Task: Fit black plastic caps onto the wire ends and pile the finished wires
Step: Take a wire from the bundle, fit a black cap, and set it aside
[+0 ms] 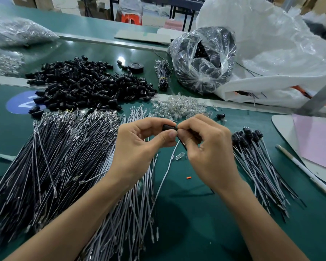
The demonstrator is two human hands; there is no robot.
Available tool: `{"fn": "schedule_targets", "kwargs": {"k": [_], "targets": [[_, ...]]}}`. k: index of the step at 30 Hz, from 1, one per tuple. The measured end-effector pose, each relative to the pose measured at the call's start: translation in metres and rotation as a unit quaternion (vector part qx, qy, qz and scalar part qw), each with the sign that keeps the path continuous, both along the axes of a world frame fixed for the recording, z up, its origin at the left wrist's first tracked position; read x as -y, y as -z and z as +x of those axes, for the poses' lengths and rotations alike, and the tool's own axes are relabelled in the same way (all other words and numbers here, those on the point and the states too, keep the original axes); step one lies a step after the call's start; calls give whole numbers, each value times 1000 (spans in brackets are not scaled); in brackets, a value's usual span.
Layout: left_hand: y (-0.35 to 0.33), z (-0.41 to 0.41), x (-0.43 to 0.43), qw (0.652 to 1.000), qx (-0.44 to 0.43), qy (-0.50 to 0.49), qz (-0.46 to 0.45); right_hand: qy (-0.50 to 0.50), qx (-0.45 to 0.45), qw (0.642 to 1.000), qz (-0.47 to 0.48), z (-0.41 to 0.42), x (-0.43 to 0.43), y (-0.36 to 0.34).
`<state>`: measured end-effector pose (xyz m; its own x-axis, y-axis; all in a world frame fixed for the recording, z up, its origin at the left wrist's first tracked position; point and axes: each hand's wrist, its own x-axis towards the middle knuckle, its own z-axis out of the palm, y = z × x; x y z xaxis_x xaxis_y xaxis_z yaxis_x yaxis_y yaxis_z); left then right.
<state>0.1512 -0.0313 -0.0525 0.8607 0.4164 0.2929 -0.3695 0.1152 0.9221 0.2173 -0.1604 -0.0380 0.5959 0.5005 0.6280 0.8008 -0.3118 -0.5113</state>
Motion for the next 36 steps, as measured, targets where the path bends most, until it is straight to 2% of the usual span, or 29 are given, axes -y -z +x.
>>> {"fn": "schedule_targets", "kwargs": {"k": [3,8,25,36], "targets": [[0,3,-4,999,0,-34,16,5,2,1000,-16,1,-3,-2],[1,3,-8,995,1,-59,81,35,77,995,-44,3,0,-3],[3,3,-4,997,-23,-27,67,46,-66,995,52,3,4,-6],[6,3,-4,992,-13,-53,113,29,7,999,-15,2,3,-2]]}}
